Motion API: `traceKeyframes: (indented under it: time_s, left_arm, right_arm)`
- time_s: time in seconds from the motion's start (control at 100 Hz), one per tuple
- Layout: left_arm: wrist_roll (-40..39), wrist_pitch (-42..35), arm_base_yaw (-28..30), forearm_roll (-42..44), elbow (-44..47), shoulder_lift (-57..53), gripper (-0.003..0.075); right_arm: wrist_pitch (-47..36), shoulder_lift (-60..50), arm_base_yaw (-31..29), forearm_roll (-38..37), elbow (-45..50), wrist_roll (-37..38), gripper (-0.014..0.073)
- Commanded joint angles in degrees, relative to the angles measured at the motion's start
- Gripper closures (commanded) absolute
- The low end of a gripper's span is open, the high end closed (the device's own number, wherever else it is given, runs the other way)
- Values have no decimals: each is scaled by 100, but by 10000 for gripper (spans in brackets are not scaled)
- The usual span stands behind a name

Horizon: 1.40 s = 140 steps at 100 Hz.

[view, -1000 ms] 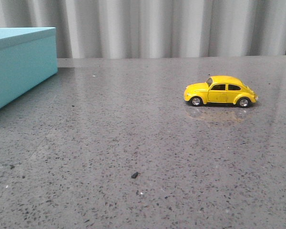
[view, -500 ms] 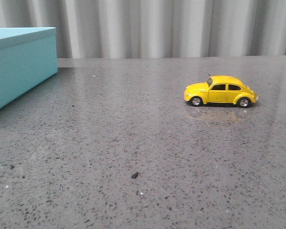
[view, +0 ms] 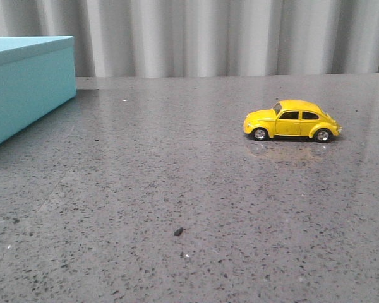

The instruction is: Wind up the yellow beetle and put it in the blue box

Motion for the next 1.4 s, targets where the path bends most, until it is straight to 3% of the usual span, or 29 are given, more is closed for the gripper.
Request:
traceKeyframes:
  time_s: [0.0,0.23,0.39,0.59,0.99,1.18,1.29,1.39]
  left_arm:
    - [-78,-520,15,-60,149,-176,741]
    - [-78,-533,15,-60,149,-176,741]
    - [-78,-787,15,-593,137,-176,741]
    - [-78,-789,15,-695,55,-176,741]
    - [-78,-642,15,-695,-277,-159,741]
    - [-78,-216,15,-695,-549,-11,741]
    - [-78,79,15,-685,-802,139,742]
    - [-78,139,15,-685,-1040,302,741]
  right_arm:
    - [-245,-97,-44,346,133,-17,655]
    - [-90,-97,-44,334,133,-17,655]
    - [-617,-97,-44,358,120,-17,655]
    - [-546,-18,-32,470,21,-17,655]
    - [-452,1021,-32,571,-324,-17,655]
    - [-365,1552,-32,753,-814,-17,655]
    - [-63,1877,-32,778,-1230,-17,655]
    - [846,2214,-32,778,-1720,-17,655]
